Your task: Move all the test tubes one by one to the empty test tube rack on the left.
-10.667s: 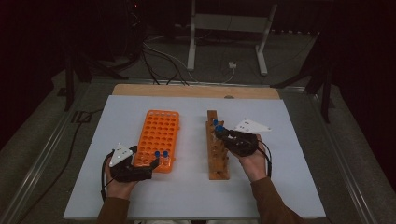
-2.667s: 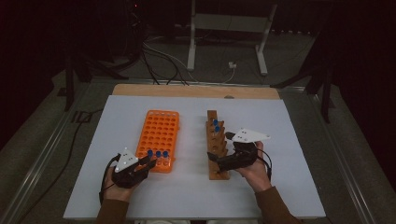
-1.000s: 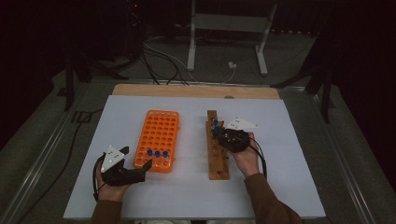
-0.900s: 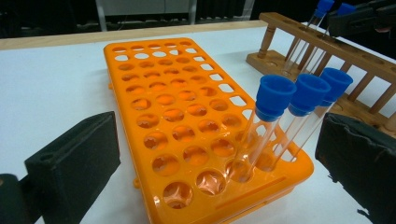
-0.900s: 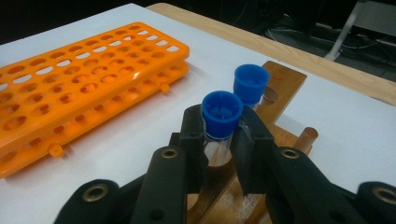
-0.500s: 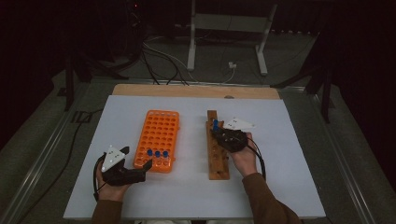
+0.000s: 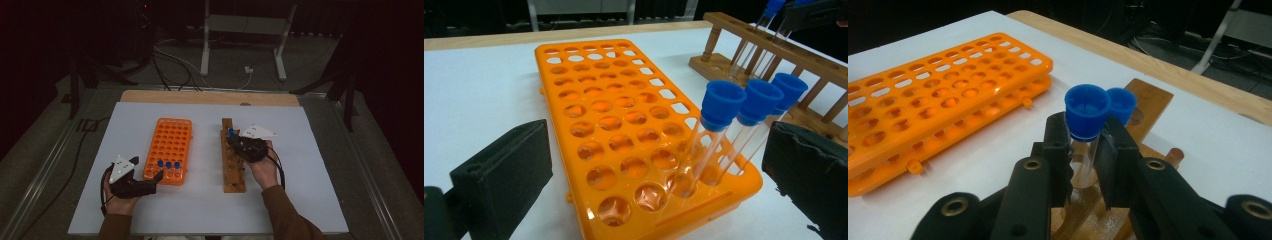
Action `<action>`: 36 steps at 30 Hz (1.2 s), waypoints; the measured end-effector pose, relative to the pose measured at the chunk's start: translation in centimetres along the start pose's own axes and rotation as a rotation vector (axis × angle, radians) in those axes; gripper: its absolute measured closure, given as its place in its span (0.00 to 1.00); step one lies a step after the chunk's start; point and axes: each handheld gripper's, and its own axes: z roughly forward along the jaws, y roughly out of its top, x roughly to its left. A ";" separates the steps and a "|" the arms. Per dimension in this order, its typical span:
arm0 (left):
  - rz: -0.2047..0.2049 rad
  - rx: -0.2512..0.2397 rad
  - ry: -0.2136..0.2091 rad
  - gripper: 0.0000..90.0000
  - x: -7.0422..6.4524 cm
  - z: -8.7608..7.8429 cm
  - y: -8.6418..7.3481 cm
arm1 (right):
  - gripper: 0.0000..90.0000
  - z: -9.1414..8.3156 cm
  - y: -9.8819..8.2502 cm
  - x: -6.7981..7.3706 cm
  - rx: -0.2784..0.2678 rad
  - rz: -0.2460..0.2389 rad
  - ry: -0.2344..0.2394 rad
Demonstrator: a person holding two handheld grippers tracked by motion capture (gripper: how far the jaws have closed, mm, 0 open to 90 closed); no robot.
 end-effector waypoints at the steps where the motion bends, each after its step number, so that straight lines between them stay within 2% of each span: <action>1: 0.000 0.000 0.001 0.01 0.0 0.0 0.0 | 0.86 -0.1 0.1 0.0 -0.002 0.001 0.001; 17: -0.005 -0.008 0.004 0.01 0.0 0.2 0.1 | 0.86 -1.5 1.6 -0.1 -0.022 -0.009 0.012; 25: -0.006 -0.004 -0.003 0.01 0.0 0.2 0.0 | 0.86 -2.4 2.6 -0.2 -0.052 0.001 0.032; 33: -0.005 0.003 -0.013 0.01 0.0 0.3 0.0 | 0.86 -3.0 3.2 0.0 -0.061 -0.013 0.031; 36: -0.007 0.003 -0.015 0.01 0.0 0.3 0.0 | 0.86 -3.4 3.6 0.0 -0.073 -0.003 0.053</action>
